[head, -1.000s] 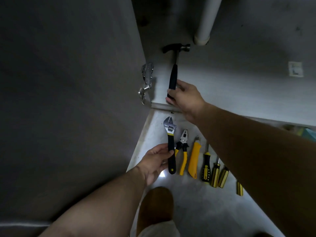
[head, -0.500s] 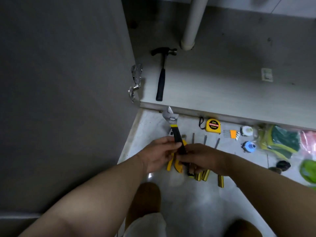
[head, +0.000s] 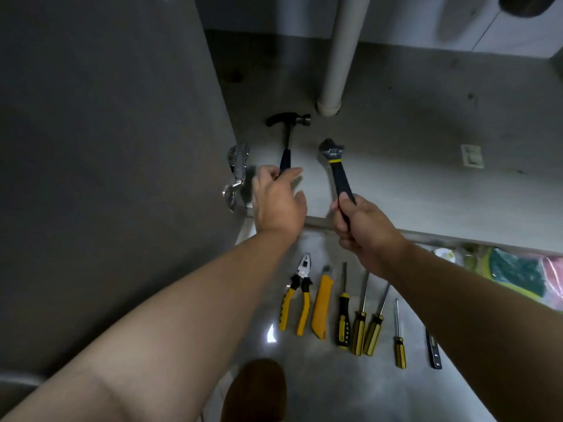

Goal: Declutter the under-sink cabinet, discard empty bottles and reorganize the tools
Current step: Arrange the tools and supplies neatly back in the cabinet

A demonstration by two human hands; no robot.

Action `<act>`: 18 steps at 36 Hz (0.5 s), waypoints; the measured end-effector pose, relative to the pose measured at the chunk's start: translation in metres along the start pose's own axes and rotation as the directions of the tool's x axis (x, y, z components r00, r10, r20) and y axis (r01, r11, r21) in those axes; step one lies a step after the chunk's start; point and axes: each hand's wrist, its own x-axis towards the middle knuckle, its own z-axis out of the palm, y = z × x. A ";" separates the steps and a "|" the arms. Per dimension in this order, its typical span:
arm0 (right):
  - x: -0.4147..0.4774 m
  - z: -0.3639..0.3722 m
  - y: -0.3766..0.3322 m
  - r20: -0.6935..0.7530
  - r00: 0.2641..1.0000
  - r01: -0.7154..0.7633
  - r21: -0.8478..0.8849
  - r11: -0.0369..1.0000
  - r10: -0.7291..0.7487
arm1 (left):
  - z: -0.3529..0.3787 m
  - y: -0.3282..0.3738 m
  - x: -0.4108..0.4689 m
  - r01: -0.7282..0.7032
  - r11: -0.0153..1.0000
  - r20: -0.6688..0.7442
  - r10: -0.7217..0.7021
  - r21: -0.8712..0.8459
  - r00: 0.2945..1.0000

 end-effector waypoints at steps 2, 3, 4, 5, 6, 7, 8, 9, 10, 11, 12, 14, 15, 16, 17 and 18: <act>0.011 0.003 -0.006 0.002 1.000 -0.029 0.032 0.999 0.029 | 0.001 -0.003 0.009 0.005 0.997 0.073 -0.011 0.079 0.997; 0.017 0.005 -0.009 0.004 0.999 -0.040 0.035 0.999 0.040 | 0.002 -0.005 0.012 0.008 0.995 0.108 -0.019 0.102 0.994; 0.022 0.007 -0.011 0.004 0.999 -0.049 0.038 0.998 0.049 | 0.003 -0.006 0.015 0.006 0.993 0.131 -0.022 0.121 0.991; 0.028 0.009 -0.012 0.004 0.998 -0.057 0.046 0.997 0.057 | 0.004 -0.008 0.017 0.001 0.991 0.141 -0.021 0.137 0.990; 0.033 0.011 -0.012 0.008 0.998 -0.066 0.063 0.996 0.065 | 0.005 -0.010 0.018 -0.006 0.989 0.139 -0.014 0.145 0.990; 0.037 0.013 -0.013 0.015 0.997 -0.075 0.087 0.993 0.074 | 0.005 -0.011 0.019 -0.012 0.989 0.132 -0.008 0.147 0.991; 0.041 0.015 -0.013 0.022 0.996 -0.084 0.115 0.990 0.082 | 0.006 -0.012 0.020 -0.014 0.989 0.122 -0.004 0.146 0.993; 0.045 0.017 -0.013 0.026 0.996 -0.093 0.138 0.986 0.090 | 0.006 -0.013 0.021 -0.013 0.989 0.111 -0.004 0.146 0.994; 0.049 0.019 -0.013 0.028 0.995 -0.099 0.151 0.984 0.096 | 0.006 -0.013 0.021 -0.014 0.989 0.099 -0.001 0.148 0.995; 0.052 0.021 -0.012 0.028 0.995 -0.103 0.152 0.983 0.100 | 0.005 -0.014 0.021 -0.016 0.988 0.089 0.002 0.154 0.996; 0.055 0.023 -0.011 0.029 0.994 -0.105 0.146 0.984 0.102 | 0.005 -0.015 0.021 -0.015 0.987 0.079 0.003 0.161 0.997; 0.058 0.028 -0.009 0.035 0.994 -0.110 0.115 0.987 0.107 | 0.003 -0.016 0.020 -0.003 0.984 0.071 -0.009 0.176 0.997; 0.059 0.031 -0.009 0.033 0.994 -0.110 0.086 0.990 0.108 | 0.003 -0.016 0.020 0.004 0.983 0.071 -0.017 0.182 0.997; 0.061 0.033 -0.008 0.026 0.994 -0.105 0.038 0.994 0.104 | 0.002 -0.016 0.020 0.009 0.982 0.072 -0.023 0.188 0.997; 0.062 0.036 -0.008 0.019 0.996 -0.091 -0.037 0.995 0.092 | 0.002 -0.016 0.020 0.015 0.981 0.072 -0.029 0.195 0.997; 0.064 0.038 -0.009 0.010 0.997 -0.068 -0.141 0.988 0.070 | 0.001 -0.017 0.021 0.019 0.979 0.072 -0.034 0.201 0.997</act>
